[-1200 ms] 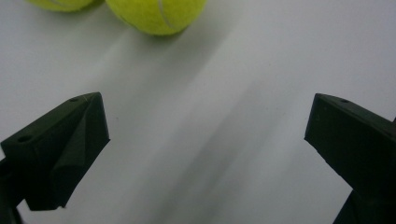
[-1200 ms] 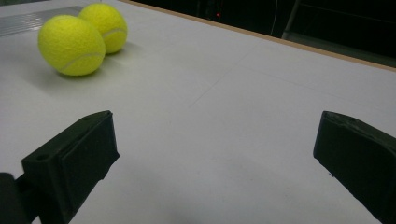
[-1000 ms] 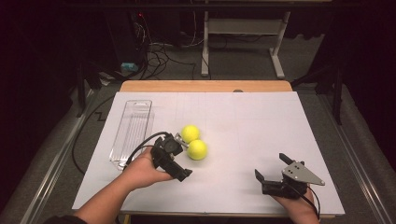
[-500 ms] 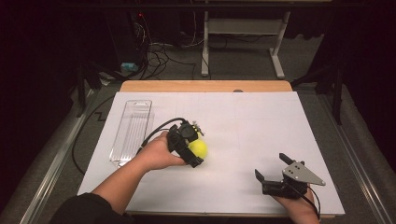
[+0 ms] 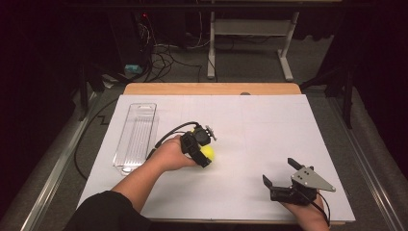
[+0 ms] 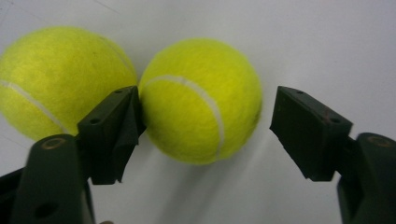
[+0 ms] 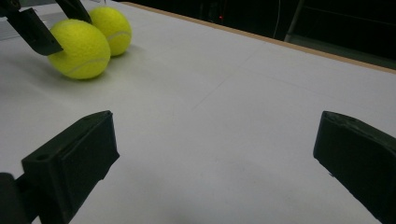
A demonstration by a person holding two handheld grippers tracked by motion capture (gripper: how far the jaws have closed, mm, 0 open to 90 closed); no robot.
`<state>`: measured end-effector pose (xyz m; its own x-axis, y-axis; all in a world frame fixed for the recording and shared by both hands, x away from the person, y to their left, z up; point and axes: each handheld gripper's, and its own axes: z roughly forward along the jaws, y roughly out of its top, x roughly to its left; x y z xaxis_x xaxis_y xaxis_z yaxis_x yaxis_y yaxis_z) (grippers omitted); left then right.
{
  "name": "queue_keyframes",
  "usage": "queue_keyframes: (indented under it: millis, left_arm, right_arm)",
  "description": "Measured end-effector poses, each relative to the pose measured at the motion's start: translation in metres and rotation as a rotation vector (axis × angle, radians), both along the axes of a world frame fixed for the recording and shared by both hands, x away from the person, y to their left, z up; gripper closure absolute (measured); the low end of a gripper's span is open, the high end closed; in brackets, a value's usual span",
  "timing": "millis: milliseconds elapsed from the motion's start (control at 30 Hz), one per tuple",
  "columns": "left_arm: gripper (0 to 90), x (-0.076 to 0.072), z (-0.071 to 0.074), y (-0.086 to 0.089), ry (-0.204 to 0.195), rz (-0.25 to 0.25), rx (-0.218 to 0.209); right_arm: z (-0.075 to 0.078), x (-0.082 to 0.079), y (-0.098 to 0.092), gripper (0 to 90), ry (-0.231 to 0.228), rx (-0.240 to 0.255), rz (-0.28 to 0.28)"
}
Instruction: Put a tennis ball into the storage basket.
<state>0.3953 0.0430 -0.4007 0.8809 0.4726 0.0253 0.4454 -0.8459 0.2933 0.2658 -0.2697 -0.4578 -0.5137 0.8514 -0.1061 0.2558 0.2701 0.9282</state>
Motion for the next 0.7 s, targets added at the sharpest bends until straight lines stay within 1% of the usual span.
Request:
queue_keyframes:
  millis: [33,67,100,267,467,533,567,700]
  left_arm:
    - [29.4,0.0001,-0.0009,0.0000,-0.003,-0.005,0.006]
    - [30.1,0.0002,-0.0022,-0.0003,0.006,-0.005,0.006]
    - [29.9,0.0004,-0.0029,-0.0007,0.009,-0.006,0.015]
    - [29.8,-0.0002,-0.0041,-0.0025,0.002,-0.008,0.014]
    - [28.6,0.0005,-0.0073,-0.0053,0.007,-0.005,0.022]
    - [28.1,-0.0001,-0.0086,-0.0072,0.005,-0.008,0.027]
    - [28.1,-0.0012,-0.0089,-0.0081,-0.007,-0.013,0.029]
    - [28.8,-0.0023,-0.0080,-0.0093,-0.009,0.003,0.034]
  right_arm:
    - [0.0000,0.0000,0.0000,0.0,0.000,0.000,0.000]
    - [0.0000,0.0001,0.0000,0.0,0.000,0.001,0.001]
    - [-0.0001,0.0002,0.0000,0.0,0.000,0.001,0.002]
    - [-0.0002,0.0001,0.0001,0.0,0.000,0.000,0.002]
    - [-0.0004,0.0002,0.0009,0.0,0.000,-0.002,0.003]
    - [-0.0005,0.0004,0.0008,0.0,-0.001,-0.002,0.004]
    - [-0.0005,0.0003,0.0008,0.0,-0.001,-0.002,0.004]
    - [-0.0005,0.0002,0.0004,0.0,0.000,0.000,0.002]
